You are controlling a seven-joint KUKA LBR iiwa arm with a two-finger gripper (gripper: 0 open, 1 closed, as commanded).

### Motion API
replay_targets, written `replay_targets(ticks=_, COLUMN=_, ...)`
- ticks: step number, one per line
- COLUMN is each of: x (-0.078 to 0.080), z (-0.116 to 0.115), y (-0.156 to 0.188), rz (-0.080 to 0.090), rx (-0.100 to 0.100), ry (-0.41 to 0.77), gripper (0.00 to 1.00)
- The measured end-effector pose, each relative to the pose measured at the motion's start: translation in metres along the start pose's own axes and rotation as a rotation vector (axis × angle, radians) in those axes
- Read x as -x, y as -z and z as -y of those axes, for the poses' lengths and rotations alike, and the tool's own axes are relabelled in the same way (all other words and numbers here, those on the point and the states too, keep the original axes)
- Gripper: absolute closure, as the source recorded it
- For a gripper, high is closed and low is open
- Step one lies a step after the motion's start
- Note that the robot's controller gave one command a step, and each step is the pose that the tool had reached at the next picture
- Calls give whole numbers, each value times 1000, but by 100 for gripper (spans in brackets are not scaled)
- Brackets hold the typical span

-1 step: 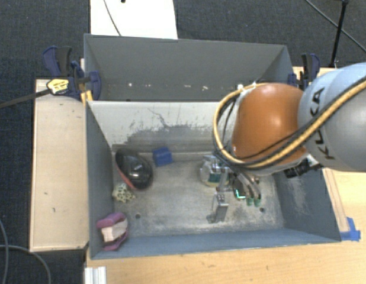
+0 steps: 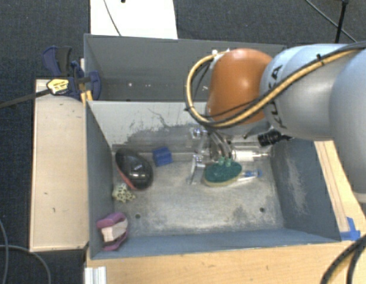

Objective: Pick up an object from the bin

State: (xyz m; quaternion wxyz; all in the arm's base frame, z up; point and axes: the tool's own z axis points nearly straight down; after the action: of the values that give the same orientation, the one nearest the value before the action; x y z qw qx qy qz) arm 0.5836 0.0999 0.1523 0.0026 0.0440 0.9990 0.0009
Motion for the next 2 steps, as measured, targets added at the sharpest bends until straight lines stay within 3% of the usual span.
replay_targets(ticks=1, x=-13, z=-65, y=-46, rz=-8, rx=1, ry=-39, gripper=0)
replay_targets(ticks=2, x=-25, z=-135, y=-80, rz=-4, rx=-12, ry=-413, gripper=0)
